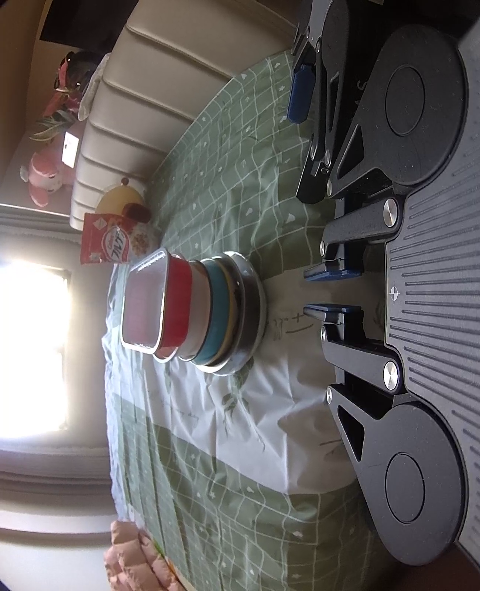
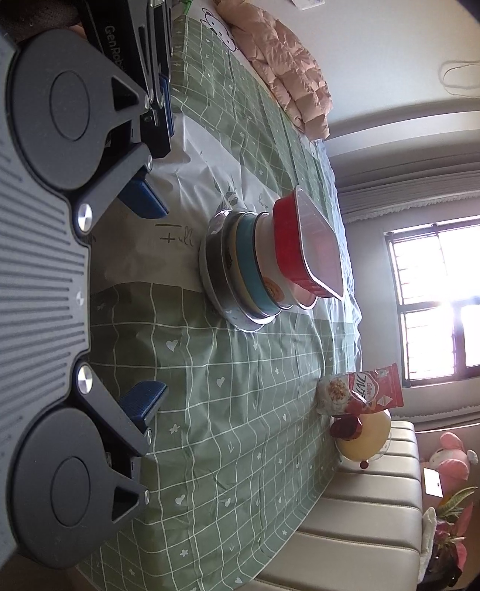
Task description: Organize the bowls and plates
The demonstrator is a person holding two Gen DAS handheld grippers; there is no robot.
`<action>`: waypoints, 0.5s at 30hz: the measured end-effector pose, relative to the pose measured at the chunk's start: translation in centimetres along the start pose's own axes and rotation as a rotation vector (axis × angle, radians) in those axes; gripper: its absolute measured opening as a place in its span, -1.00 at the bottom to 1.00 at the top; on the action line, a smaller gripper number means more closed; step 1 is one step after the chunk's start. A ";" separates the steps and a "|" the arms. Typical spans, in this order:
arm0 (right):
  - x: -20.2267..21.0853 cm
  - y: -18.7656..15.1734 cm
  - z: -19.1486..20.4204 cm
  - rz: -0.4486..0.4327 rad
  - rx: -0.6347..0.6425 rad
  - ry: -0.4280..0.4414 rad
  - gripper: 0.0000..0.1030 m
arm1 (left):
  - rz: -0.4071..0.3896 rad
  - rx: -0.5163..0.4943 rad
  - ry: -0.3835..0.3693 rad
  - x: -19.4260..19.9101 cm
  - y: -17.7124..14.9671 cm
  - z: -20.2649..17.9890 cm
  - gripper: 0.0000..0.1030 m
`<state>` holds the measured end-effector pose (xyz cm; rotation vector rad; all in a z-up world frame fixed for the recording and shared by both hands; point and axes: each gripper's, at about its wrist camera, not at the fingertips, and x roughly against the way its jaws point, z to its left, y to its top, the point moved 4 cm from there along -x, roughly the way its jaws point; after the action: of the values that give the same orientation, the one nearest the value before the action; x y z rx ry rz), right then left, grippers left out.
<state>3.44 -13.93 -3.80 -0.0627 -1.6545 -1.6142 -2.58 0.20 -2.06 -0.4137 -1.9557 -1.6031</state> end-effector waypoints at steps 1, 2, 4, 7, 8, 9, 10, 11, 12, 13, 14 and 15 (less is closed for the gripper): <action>0.0 0.0 0.0 0.000 0.000 0.000 0.85 | 0.000 0.001 -0.001 0.0 0.0 0.0 -0.69; 0.0 0.0 0.0 0.002 0.000 0.000 0.85 | 0.001 0.002 -0.002 0.0 0.0 0.0 -0.69; 0.0 0.0 0.0 0.003 0.000 -0.001 0.85 | 0.002 0.003 -0.005 -0.1 -0.1 0.0 -0.69; -0.1 -0.1 0.0 0.004 0.001 -0.002 0.85 | 0.002 0.006 -0.012 0.0 -0.1 -0.2 -0.69; -0.1 -0.1 0.1 0.004 0.002 -0.002 0.85 | 0.001 0.006 -0.013 0.0 -0.2 -0.2 -0.69; -0.1 -0.1 0.1 0.003 0.002 -0.002 0.85 | 0.000 0.006 -0.013 0.0 -0.2 -0.2 -0.69; -0.1 -0.1 0.1 0.003 0.002 -0.002 0.85 | 0.001 0.007 -0.013 0.0 -0.2 -0.2 -0.69; -0.1 -0.1 0.1 0.003 0.001 -0.002 0.85 | 0.002 0.007 -0.013 0.0 -0.2 -0.1 -0.69; -0.1 -0.1 0.1 0.004 0.001 -0.001 0.85 | 0.003 0.008 -0.012 0.0 -0.2 -0.1 -0.69; -0.1 -0.1 0.1 0.004 0.001 -0.002 0.85 | 0.003 0.008 -0.012 -0.1 -0.2 -0.1 -0.69; -0.1 -0.1 0.1 0.005 0.001 -0.002 0.85 | 0.002 0.008 -0.013 0.0 -0.2 -0.1 -0.69; -0.2 -0.2 0.1 0.007 0.000 -0.002 0.85 | 0.001 0.008 -0.014 0.0 -0.2 -0.1 -0.69</action>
<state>3.45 -13.80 -4.05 -0.0701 -1.6548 -1.6094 -2.64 0.08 -2.23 -0.4242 -1.9714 -1.5952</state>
